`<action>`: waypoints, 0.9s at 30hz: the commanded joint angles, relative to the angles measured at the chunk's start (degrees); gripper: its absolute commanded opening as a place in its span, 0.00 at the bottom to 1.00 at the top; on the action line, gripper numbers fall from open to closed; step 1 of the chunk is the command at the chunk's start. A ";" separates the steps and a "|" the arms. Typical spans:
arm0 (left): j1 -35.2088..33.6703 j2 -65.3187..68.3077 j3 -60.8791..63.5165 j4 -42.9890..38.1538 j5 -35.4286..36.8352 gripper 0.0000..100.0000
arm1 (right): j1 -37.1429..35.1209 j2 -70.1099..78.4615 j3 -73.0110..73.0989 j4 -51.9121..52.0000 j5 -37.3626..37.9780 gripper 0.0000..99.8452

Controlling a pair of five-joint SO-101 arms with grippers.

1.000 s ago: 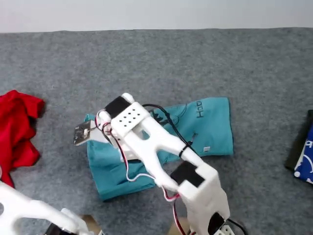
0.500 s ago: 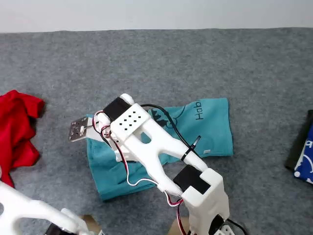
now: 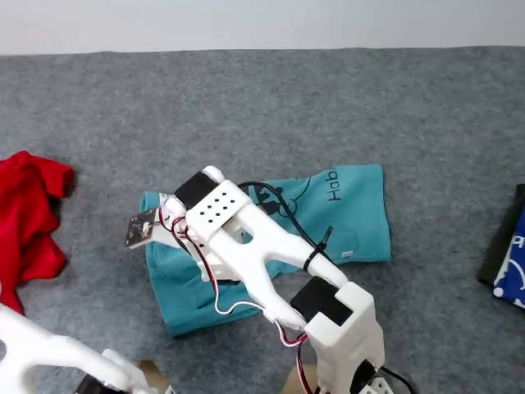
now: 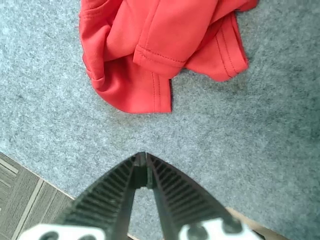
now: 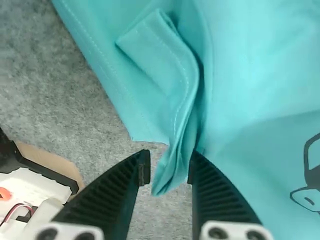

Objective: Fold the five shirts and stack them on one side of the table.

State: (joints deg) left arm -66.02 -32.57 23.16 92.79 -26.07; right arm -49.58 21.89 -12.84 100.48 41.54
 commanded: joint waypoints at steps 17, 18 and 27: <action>0.09 -1.49 -0.31 -0.88 -0.35 0.00 | -0.75 8.48 -0.53 -3.38 -0.18 0.07; 0.09 -1.49 -0.31 -0.88 -0.35 0.00 | -0.66 8.40 -1.14 -3.12 -0.09 0.06; 0.09 -1.49 -0.31 -0.70 -0.35 0.00 | -0.40 6.90 -14.15 2.42 3.52 0.01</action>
State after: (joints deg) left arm -66.02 -32.57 23.16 92.79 -26.07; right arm -49.76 30.86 -22.33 100.48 44.09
